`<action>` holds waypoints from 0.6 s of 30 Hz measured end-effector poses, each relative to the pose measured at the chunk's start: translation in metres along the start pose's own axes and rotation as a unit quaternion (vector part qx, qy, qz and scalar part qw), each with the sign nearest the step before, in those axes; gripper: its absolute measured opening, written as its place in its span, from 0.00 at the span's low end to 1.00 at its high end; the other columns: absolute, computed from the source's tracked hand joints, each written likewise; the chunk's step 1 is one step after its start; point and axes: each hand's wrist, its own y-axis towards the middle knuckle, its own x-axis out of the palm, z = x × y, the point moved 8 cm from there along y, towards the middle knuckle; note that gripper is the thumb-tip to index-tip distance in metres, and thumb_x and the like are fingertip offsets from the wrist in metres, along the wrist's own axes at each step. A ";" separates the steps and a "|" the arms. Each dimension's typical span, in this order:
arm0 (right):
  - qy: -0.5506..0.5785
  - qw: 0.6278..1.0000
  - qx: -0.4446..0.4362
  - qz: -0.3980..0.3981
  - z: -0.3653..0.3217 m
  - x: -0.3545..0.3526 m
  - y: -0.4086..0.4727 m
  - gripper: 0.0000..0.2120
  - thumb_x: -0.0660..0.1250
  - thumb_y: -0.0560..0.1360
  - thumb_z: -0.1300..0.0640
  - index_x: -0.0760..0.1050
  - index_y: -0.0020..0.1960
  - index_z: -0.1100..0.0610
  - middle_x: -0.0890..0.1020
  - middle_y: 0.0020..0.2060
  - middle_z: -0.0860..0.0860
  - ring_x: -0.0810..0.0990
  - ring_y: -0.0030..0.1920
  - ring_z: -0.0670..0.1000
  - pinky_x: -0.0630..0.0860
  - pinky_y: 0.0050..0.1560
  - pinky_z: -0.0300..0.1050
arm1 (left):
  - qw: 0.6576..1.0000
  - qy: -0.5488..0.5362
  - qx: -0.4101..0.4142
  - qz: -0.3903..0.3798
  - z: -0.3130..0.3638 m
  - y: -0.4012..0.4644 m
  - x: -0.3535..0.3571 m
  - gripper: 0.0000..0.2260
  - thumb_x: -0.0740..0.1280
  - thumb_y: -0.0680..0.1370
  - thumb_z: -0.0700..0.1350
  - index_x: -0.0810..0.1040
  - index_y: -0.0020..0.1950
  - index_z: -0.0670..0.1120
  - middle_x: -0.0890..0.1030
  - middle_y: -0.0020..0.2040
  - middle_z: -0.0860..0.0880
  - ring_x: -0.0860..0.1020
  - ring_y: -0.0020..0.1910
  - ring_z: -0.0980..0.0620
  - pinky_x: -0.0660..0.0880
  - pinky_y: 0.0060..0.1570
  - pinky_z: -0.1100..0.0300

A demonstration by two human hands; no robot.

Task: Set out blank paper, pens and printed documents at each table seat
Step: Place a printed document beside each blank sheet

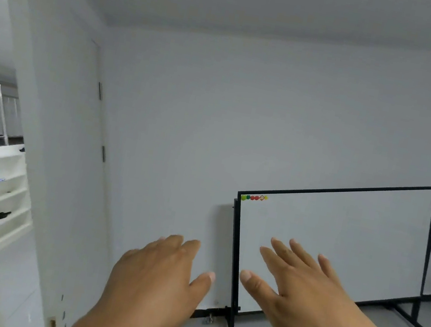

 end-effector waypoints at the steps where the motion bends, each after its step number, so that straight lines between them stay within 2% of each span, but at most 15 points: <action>1: 0.001 1.000 -0.006 -0.019 0.006 0.004 0.020 0.46 0.38 0.77 0.21 0.50 0.88 0.43 0.47 0.88 0.39 0.39 0.87 0.45 0.40 0.87 0.55 | 1.000 0.012 -0.001 0.004 0.001 0.017 0.002 0.28 0.50 0.84 0.72 0.66 0.81 0.64 0.73 0.77 0.61 0.74 0.74 0.55 0.72 0.65 0.53; 3: -0.014 0.999 -0.017 -0.038 0.012 0.003 0.049 0.44 0.43 0.79 0.21 0.58 0.86 0.44 0.58 0.86 0.40 0.52 0.87 0.47 0.54 0.85 0.51 | 1.000 0.022 -0.001 0.015 0.002 0.047 0.007 0.25 0.51 0.84 0.71 0.70 0.75 0.63 0.77 0.69 0.60 0.79 0.64 0.56 0.73 0.56 0.55; 5: -0.034 0.998 -0.014 -0.045 0.023 0.004 0.083 0.42 0.45 0.79 0.21 0.65 0.79 0.48 0.70 0.79 0.41 0.66 0.80 0.46 0.67 0.75 0.49 | 1.000 0.022 -0.006 0.014 0.000 0.081 0.018 0.24 0.51 0.84 0.70 0.73 0.72 0.61 0.79 0.65 0.59 0.80 0.59 0.56 0.74 0.52 0.56; 6: -0.041 0.998 -0.012 -0.045 0.028 0.005 0.098 0.42 0.46 0.78 0.20 0.66 0.78 0.49 0.72 0.76 0.40 0.68 0.77 0.45 0.70 0.71 0.48 | 1.000 0.021 -0.009 0.013 -0.001 0.097 0.025 0.23 0.52 0.84 0.70 0.74 0.71 0.61 0.79 0.63 0.58 0.80 0.58 0.56 0.75 0.51 0.56; 9: -0.046 0.998 -0.002 -0.048 0.044 0.007 0.137 0.40 0.46 0.78 0.20 0.64 0.79 0.44 0.71 0.76 0.36 0.68 0.75 0.42 0.71 0.67 0.46 | 1.000 0.010 0.003 0.016 -0.001 0.141 0.045 0.23 0.52 0.84 0.69 0.75 0.69 0.60 0.79 0.61 0.58 0.80 0.57 0.56 0.77 0.53 0.55; 14: -0.064 0.997 0.046 -0.023 0.078 0.020 0.213 0.42 0.46 0.77 0.20 0.68 0.75 0.49 0.74 0.72 0.40 0.72 0.71 0.45 0.75 0.66 0.49 | 0.998 -0.022 0.052 0.005 0.003 0.233 0.089 0.22 0.53 0.85 0.69 0.75 0.69 0.60 0.77 0.63 0.59 0.79 0.58 0.56 0.78 0.55 0.56; 18: -0.079 0.993 0.086 0.004 0.097 0.024 0.276 0.40 0.47 0.78 0.20 0.66 0.78 0.44 0.74 0.73 0.38 0.72 0.71 0.44 0.74 0.67 0.48 | 0.992 -0.043 0.119 0.030 0.010 0.312 0.115 0.22 0.51 0.85 0.70 0.73 0.71 0.62 0.76 0.64 0.59 0.78 0.59 0.57 0.79 0.56 0.56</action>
